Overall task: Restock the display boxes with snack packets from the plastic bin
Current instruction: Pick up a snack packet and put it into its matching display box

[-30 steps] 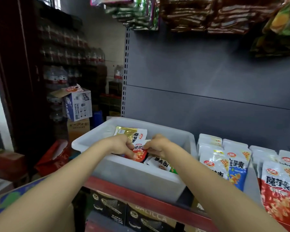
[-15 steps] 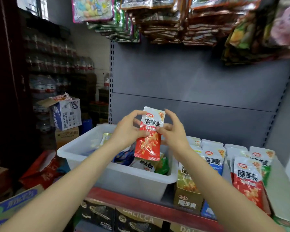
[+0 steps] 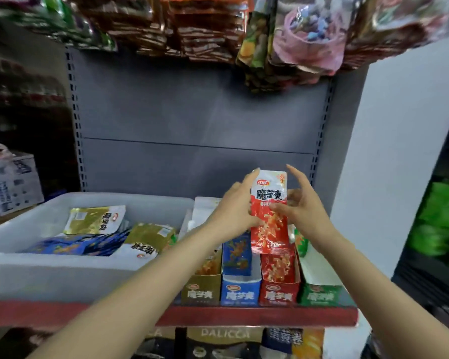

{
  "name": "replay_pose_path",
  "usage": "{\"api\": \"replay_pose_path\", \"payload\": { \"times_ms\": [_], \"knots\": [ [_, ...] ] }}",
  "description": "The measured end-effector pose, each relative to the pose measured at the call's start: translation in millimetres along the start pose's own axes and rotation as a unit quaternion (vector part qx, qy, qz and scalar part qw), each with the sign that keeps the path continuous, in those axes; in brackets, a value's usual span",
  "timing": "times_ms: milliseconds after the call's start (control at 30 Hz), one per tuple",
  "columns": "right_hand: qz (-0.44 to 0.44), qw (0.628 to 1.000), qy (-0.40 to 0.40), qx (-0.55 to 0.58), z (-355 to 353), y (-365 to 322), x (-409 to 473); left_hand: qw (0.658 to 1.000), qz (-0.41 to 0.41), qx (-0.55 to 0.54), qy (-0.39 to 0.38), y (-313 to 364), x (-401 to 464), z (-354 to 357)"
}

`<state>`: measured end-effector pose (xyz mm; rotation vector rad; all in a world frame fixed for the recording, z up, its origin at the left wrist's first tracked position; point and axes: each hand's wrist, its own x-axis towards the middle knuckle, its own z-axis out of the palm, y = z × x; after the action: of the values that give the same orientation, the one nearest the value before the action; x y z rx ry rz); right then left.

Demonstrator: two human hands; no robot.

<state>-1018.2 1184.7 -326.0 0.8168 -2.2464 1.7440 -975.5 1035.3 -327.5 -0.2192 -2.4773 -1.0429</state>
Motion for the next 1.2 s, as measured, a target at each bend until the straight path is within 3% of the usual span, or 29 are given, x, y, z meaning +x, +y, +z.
{"api": "replay_pose_path", "payload": {
  "times_ms": [300,500,767,967,1200],
  "knots": [
    [-0.013,0.991,-0.033,-0.127,-21.7,41.6,-8.1,0.992,0.033,0.113,-0.034,-6.1,-1.9,45.2],
    [-0.018,0.951,-0.046,-0.305,-22.5,34.7,-5.2,0.992,0.019,0.122,-0.032,-11.8,-1.9,47.1],
    [-0.020,0.945,-0.048,-0.322,-27.1,33.9,-2.0,0.992,0.017,0.124,-0.021,-8.5,-0.9,53.2],
    [-0.010,0.935,-0.109,-0.338,-23.3,35.3,-6.9,0.931,0.012,0.355,-0.087,-10.4,-6.1,51.3],
    [-0.016,0.913,-0.134,-0.386,-21.2,38.3,-3.4,0.896,0.005,0.420,-0.140,-9.8,-9.7,57.2]
  ]
}}
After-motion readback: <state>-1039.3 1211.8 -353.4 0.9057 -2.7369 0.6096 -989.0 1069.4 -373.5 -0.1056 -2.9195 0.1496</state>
